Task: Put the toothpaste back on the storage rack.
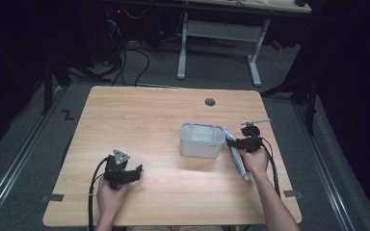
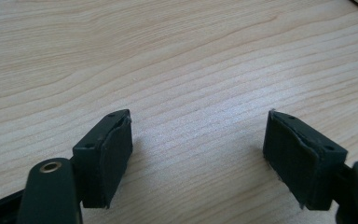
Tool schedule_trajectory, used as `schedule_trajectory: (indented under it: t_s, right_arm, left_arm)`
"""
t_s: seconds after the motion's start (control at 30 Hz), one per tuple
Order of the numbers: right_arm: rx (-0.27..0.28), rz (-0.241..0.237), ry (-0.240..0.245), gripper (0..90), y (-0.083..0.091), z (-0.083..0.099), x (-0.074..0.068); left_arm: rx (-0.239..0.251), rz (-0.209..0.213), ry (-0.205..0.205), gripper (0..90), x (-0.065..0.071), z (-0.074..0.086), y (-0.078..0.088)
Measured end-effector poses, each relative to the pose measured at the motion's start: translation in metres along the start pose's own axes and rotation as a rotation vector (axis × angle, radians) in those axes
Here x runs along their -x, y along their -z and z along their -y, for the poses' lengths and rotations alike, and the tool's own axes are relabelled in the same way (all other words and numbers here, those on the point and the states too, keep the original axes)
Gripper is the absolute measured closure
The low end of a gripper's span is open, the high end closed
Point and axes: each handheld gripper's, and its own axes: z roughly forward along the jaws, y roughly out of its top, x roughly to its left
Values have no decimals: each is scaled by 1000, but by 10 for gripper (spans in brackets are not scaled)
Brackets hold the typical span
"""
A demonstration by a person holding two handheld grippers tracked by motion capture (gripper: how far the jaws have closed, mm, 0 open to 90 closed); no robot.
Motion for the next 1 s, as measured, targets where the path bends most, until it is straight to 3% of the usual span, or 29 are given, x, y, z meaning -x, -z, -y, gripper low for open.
schedule_trajectory:
  t_s: [0.33, 0.47, 1.0]
  right_arm:
    - [44, -36, -8, 715, 16, 3, 7]
    - [68, -76, -17, 716, 23, 5, 8]
    - [114, -82, 47, 718, 47, 9, -1]
  left_arm:
    - [0, 0, 0, 242, 0, 0, 0]
    - [0, 0, 0, 242, 0, 0, 0]
    - [0, 1, -1, 241, 0, 0, 0]
